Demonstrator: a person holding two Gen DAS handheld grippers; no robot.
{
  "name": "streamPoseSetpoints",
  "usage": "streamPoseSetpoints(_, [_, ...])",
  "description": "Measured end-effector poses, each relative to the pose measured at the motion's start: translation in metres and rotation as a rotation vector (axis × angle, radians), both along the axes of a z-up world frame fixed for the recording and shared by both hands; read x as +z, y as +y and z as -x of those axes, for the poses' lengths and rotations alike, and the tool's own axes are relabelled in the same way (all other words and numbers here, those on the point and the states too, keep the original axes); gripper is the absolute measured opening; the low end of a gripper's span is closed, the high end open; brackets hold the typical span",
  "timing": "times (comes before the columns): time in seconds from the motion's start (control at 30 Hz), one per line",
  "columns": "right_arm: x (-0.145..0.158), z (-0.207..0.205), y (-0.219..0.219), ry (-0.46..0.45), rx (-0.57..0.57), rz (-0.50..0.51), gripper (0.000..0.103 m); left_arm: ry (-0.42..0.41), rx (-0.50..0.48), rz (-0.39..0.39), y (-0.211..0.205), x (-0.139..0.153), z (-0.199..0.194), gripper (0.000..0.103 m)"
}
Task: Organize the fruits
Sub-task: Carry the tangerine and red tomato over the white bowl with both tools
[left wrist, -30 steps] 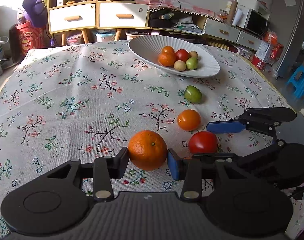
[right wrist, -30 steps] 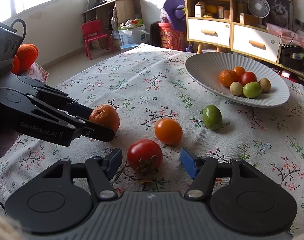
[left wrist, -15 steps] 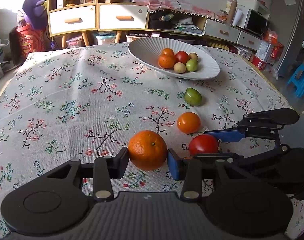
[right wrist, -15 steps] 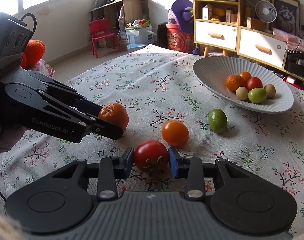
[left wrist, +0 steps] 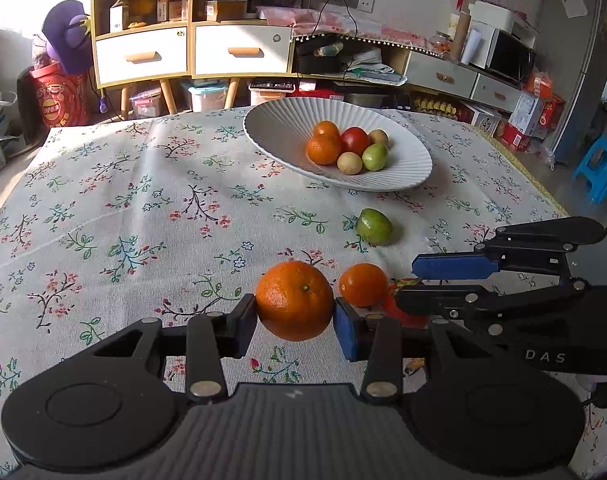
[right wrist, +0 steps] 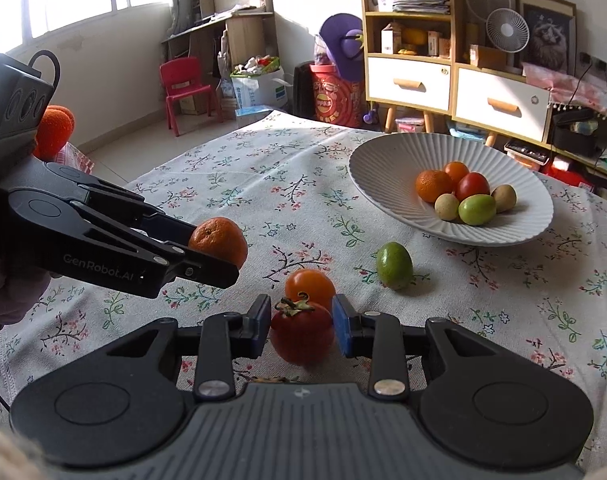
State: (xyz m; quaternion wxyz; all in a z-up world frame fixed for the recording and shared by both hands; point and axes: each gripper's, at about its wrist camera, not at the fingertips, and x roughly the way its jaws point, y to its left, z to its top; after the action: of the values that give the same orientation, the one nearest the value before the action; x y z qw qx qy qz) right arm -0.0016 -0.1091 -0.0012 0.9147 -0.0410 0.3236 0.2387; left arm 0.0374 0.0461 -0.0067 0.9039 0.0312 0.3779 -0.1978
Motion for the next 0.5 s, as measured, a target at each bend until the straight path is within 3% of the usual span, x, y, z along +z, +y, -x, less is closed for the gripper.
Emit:
streamPoseSetpoints(0.2, [0.002, -0.010, -0.011, 0.025, -0.018, -0.040, 0.025, -0.020, 0.002, 0.008, -0.011, 0.009, -0.008, 0.035])
streamPoseSetpoints(0.27, [0.000, -0.008, -0.009, 0.026, -0.015, -0.038, 0.028, -0.022, 0.005, 0.013, -0.013, 0.010, -0.009, 0.035])
streamPoseSetpoints(0.37, [-0.005, -0.007, -0.005, 0.053, 0.005, -0.025, 0.042, -0.023, 0.002, 0.010, -0.014, 0.009, -0.008, 0.035])
streamPoseSetpoints(0.5, [-0.010, -0.004, 0.000, 0.066, 0.030, -0.006, 0.041, -0.010, -0.004, 0.000, -0.013, 0.005, -0.006, 0.035])
